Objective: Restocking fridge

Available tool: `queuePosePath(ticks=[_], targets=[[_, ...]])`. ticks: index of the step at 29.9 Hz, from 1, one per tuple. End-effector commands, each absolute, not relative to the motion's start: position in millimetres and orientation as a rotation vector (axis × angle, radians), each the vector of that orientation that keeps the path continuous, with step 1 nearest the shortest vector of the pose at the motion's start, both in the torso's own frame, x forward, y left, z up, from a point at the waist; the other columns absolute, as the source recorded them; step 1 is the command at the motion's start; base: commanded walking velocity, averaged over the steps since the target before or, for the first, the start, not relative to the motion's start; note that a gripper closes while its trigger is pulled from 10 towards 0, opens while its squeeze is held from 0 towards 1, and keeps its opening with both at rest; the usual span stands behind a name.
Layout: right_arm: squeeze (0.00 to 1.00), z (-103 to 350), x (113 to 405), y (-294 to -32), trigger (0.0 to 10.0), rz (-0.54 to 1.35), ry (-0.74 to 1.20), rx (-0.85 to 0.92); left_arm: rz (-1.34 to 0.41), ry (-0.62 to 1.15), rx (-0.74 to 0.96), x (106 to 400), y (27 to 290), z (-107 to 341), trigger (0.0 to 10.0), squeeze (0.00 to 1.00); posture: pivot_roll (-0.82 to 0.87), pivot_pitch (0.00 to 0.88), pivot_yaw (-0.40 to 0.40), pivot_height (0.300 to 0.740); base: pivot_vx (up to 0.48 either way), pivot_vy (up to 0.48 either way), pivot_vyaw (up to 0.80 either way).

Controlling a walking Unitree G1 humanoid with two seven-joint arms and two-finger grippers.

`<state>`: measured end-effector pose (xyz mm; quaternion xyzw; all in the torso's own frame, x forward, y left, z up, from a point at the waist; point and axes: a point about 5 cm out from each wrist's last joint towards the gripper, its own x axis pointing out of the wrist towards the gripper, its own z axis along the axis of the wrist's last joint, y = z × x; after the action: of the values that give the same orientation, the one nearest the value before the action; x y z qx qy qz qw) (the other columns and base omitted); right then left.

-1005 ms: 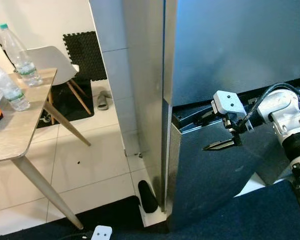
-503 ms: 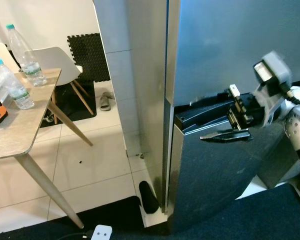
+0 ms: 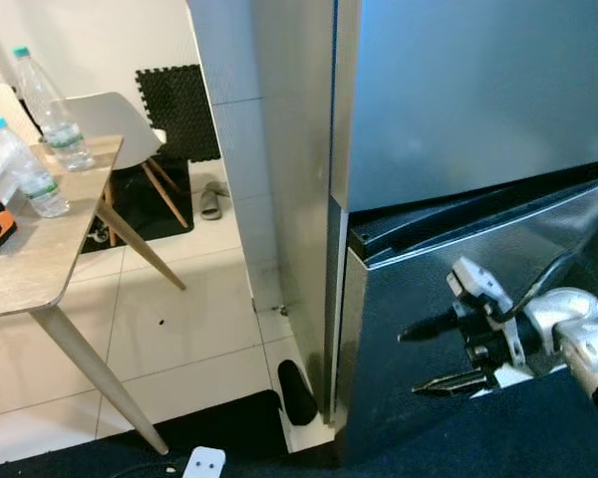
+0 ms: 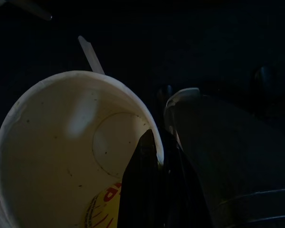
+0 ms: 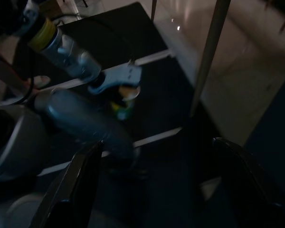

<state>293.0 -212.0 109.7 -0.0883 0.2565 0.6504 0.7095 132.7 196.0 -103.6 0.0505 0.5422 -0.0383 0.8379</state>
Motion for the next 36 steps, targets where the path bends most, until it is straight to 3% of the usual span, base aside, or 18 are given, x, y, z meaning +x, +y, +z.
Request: queuePosePath(ticks=[1, 2, 3, 6, 8, 9, 12, 13, 14, 21, 23, 28, 36], targets=[[0.0, 88.6, 287.2, -217.4, 10.0, 1.384, 0.66, -0.204, -0.072, 1.182, 0.121, 123.6, 200.7, -106.0, 10.0, 0.0, -0.04, 0.0, 0.019, 0.74, 0.0, 0.0, 0.0], [0.0, 69.9, 285.5, -223.1, 10.0, 1.266, 0.718, -0.212, -0.057, 1.172, 0.117, 126.1, 202.3, -105.0, 10.0, 0.0, -0.04, 0.0, 0.021, 0.74, 0.0, 0.0, 0.0], [0.0, 69.9, 285.5, -223.1, 10.0, 1.266, 0.718, -0.212, -0.057, 1.172, 0.117, 126.1, 202.3, -105.0, 10.0, 0.0, -0.04, 0.0, 0.021, 0.74, 0.0, 0.0, 0.0], [0.0, 17.7, 268.5, -236.8, 10.0, 0.856, 0.83, -0.094, -0.025, 1.085, 0.112, 148.4, 206.1, -96.4, 10.0, 0.0, -0.04, 0.0, 0.019, 0.74, 0.0, 0.0, 0.0], [0.0, 0.4, 258.0, -243.4, 10.0, 0.68, 0.88, -0.051, -0.005, 1.036, 0.111, 161.0, 209.2, -90.7, 10.0, 0.0, -0.04, 0.0, 0.019, 0.74, 0.0, 0.0, 0.0], [0.0, 0.4, 258.0, -243.4, 10.0, 0.68, 0.88, -0.051, -0.005, 1.036, 0.111, 161.0, 209.2, -90.7, 10.0, 0.0, -0.04, 0.0, 0.019, 0.74, 0.0, 0.0, 0.0], [0.0, -22.8, 238.4, -257.1, 10.0, 0.39, 0.944, -0.024, 0.035, 0.947, 0.102, 182.5, 215.7, -79.2, 10.0, 0.0, -0.04, 0.0, 0.019, 0.74, 0.0, 0.0, 0.0], [0.0, -22.8, 238.4, -257.1, 10.0, 0.39, 0.944, -0.024, 0.035, 0.947, 0.102, 182.5, 215.7, -79.2, 10.0, 0.0, -0.04, 0.0, 0.019, 0.74, 0.0, 0.0, 0.0], [0.0, -36.1, 221.6, -264.4, 10.0, 0.238, 0.979, 0.016, 0.054, 0.881, 0.094, 197.8, 219.8, -70.1, 10.0, 0.0, -0.04, 0.0, 0.024, 0.74, 0.0, 0.0, 0.0], [0.0, -55.7, 192.4, -267.6, 10.0, 0.032, 0.984, 0.172, 0.072, 0.719, -0.013, 230.3, 221.6, -48.1, 10.0, 0.0, -0.04, 0.0, 0.028, 0.74, 0.0, 0.0, 0.0], [0.0, -65.5, 175.7, -269.4, 10.0, -0.056, 1.023, 0.166, 0.064, 0.567, -0.181, 255.9, 217.8, -27.8, 10.0, 0.0, -0.04, 0.0, 0.026, 0.74, 0.0, 0.0, 0.0], [0.0, -76.6, 156.3, -267.3, 10.0, -0.145, 1.077, 0.172, -0.048, 0.318, -0.369, 295.3, 206.5, 11.6, 10.0, 0.0, -0.04, 0.0, 0.027, 0.74, 0.0, 0.0, -0.47], [0.0, -79.9, 153.7, -261.9, 10.0, -0.164, 1.078, 0.177, -0.206, 0.282, -0.31, 310.6, 186.4, 26.6, 10.0, 0.0, -0.04, 0.0, 0.028, 0.74, 0.0, 0.0, -0.48]])
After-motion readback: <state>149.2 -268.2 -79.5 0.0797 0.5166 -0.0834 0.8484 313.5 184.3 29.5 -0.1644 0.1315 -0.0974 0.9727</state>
